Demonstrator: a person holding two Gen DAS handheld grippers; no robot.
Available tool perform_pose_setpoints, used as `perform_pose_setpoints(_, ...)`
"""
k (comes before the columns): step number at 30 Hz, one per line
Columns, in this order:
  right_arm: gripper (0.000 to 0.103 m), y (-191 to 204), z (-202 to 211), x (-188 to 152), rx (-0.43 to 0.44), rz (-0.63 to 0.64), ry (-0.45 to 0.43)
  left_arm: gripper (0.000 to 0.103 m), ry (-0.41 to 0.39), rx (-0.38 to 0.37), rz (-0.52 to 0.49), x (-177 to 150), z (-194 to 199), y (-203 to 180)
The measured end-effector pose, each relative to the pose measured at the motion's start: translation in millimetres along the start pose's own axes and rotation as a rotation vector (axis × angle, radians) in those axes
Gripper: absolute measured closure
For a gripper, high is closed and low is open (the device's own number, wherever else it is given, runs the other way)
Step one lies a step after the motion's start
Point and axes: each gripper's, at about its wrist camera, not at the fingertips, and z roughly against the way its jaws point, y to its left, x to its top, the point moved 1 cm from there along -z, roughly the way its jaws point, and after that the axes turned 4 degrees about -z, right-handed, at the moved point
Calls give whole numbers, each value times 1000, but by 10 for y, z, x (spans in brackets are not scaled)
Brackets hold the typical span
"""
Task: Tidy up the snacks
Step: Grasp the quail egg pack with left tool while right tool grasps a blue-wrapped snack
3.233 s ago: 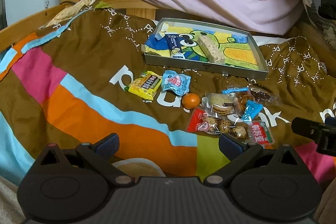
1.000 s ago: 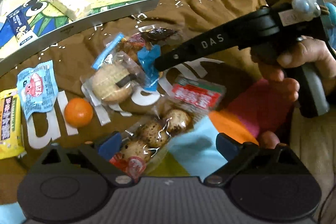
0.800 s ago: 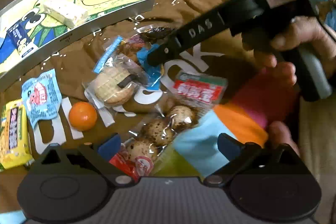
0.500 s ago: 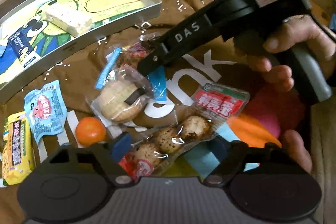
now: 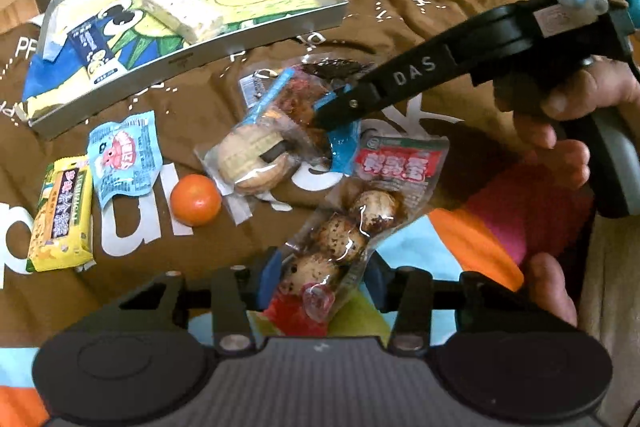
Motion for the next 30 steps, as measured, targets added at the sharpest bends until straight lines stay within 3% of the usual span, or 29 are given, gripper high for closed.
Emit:
perform_pose_setpoints(4,78,-7,115,-51,-42,34,-12,20,-38,-10,-55,7,-34,-54)
perform_pose_setpoints(6,76,-64,117,-30,-35,4,-16,20,-59,-19,-96,41,-70,-79)
perform_pose_setpoints(10,62,-125,39,40,-10,-43,-17,20,-64,-62,-157,132,-183,-99)
perform_pose_setpoints(12,53,-153,-41,81,-1,-54,-11,24,-39,-86,-152,135,-246,-84)
perform_pose_setpoints(17,51,-139,-223,83,35,-59,34,45,-26,-92,-117,124,-233,-35)
perform_pose_setpoints(18,53,-119,-229,73,46,-52,42,46,-22,-93,-106,124,-223,-30)
perform_pose_setpoints(19,64,-107,-229,63,52,-48,48,49,-18,-86,-93,120,-211,-31)
perform_pose_setpoints(20,66,-105,-224,54,58,-50,50,52,-14,-75,-86,112,-199,-35)
perform_pose_setpoints(24,72,-88,-167,32,67,-55,30,58,0,-46,-44,77,-100,-62)
perform_pose_setpoints(30,76,-44,0,-11,20,-25,-28,58,29,-44,118,5,-1,-2)
